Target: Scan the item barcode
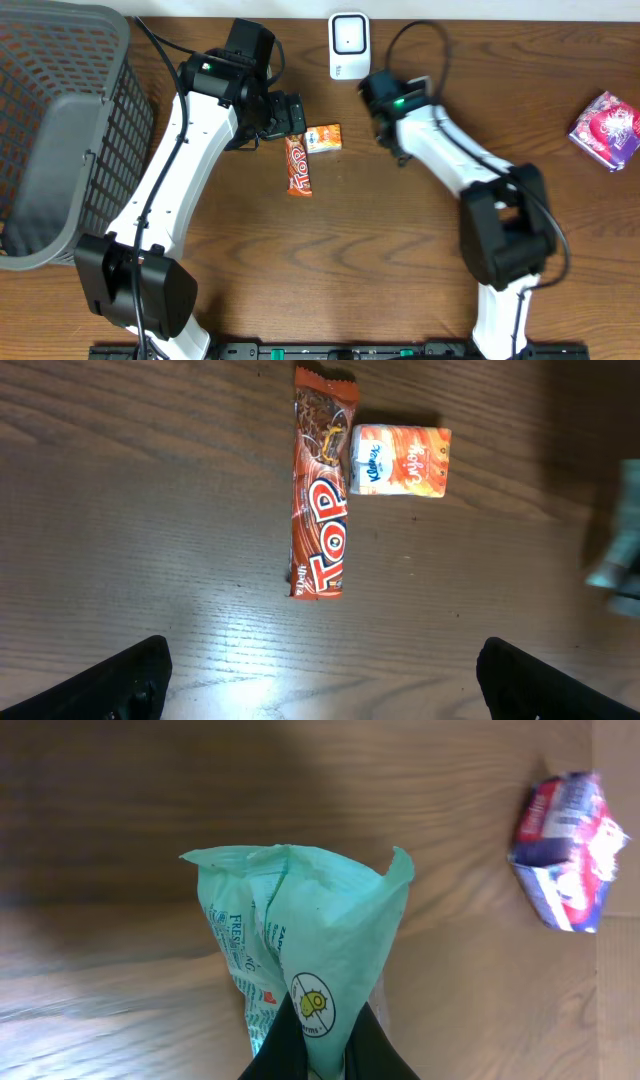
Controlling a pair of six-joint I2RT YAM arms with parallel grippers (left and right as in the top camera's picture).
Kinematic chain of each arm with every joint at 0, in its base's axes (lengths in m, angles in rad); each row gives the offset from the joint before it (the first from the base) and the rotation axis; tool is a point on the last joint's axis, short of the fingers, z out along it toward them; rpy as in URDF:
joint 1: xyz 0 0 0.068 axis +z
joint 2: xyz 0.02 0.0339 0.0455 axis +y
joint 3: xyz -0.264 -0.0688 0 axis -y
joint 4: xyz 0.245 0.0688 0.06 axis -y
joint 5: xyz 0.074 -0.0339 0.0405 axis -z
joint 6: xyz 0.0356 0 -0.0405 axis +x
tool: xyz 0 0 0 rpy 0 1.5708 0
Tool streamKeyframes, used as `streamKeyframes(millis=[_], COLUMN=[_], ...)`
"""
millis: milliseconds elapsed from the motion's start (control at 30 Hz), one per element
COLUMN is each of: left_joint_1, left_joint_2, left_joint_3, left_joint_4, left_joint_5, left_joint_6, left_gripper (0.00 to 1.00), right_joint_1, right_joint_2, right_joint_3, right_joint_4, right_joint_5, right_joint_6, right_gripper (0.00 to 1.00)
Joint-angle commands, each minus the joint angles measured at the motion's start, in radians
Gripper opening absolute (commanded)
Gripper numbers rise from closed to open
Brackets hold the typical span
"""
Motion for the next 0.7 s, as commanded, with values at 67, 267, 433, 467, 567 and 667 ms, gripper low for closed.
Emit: streamKeyframes(millis=[67, 267, 433, 467, 567, 667], left_joint_1=[0.002, 0.002, 0.002, 0.002, 0.002, 0.002], left_joint_2=[0.008, 0.008, 0.008, 0.008, 0.008, 0.008], left_joint_3=[-0.007, -0.007, -0.007, -0.007, -0.007, -0.007], left_joint_4=[-0.002, -0.002, -0.002, -0.002, -0.002, -0.002], left_joint_5=[-0.013, -0.013, -0.013, -0.013, -0.013, -0.013], left_joint_6=[0.016, 0.016, 0.016, 0.016, 0.016, 0.016], left_gripper=[0.98, 0.98, 0.98, 0.98, 0.98, 0.98], right_joint_1=[0.07, 0.093, 0.041, 0.026, -0.035, -0.11], right_joint_2=[0.06, 0.024, -0.028, -0.037, -0.052, -0.052], right_joint_3=[-0.013, 0.088, 0.247, 0.277, 0.345, 0.353], right_joint_4=[0.031, 0.013, -0.084, -0.108, -0.18, -0.224], right_joint_5=[-0.087, -0.338, -0.461, -0.48, -0.535, -0.588], right_joint_6=[0.049, 0.079, 0.077, 0.077, 0.077, 0.062], right_gripper=[0.15, 0.51, 0.64, 0.67, 0.78, 0.79])
